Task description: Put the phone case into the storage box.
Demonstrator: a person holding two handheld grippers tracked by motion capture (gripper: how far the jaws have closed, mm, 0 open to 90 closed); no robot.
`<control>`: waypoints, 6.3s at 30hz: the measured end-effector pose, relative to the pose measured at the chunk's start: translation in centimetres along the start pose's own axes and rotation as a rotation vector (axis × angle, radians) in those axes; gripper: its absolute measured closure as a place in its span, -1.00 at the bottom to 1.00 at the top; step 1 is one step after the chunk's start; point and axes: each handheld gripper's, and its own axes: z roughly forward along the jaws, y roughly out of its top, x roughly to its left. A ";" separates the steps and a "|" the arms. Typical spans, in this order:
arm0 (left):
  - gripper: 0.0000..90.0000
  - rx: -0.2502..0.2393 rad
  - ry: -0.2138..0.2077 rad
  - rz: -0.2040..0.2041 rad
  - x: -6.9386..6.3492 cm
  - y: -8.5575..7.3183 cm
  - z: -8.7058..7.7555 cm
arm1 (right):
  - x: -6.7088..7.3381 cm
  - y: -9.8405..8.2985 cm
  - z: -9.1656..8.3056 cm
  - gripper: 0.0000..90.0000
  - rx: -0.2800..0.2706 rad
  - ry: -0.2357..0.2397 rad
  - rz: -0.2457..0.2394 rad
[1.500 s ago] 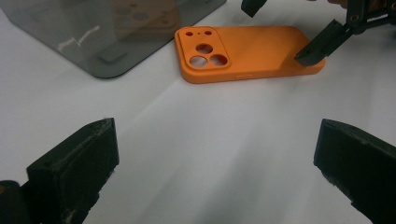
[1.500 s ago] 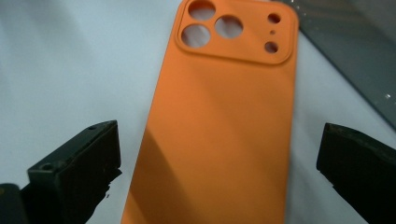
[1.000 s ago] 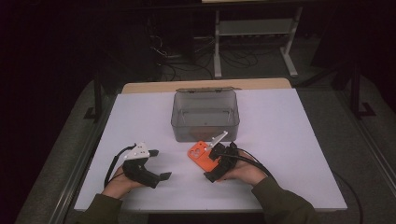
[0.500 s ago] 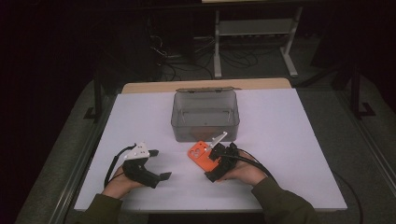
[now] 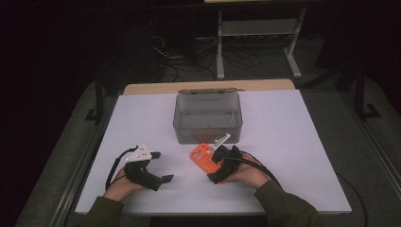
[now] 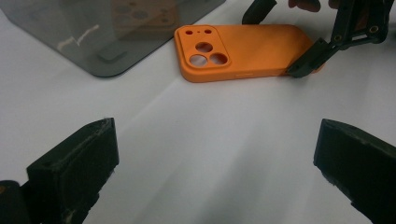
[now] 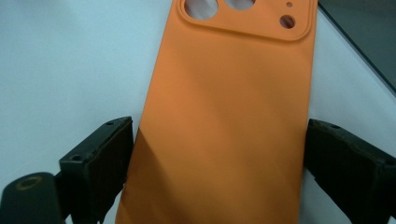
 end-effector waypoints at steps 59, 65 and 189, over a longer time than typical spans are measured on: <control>-1.00 -0.002 0.000 0.001 0.1 -0.1 0.0 | -0.7 -1.0 -2.4 -0.66 -0.043 0.053 0.004; -1.00 -0.001 0.002 0.003 0.1 -0.1 0.0 | -1.2 -1.4 -3.5 -0.66 -0.058 0.059 0.008; -1.00 -0.037 -0.054 0.129 -1.3 6.0 7.0 | -4.2 -1.2 -8.5 -0.66 -0.126 0.097 -0.049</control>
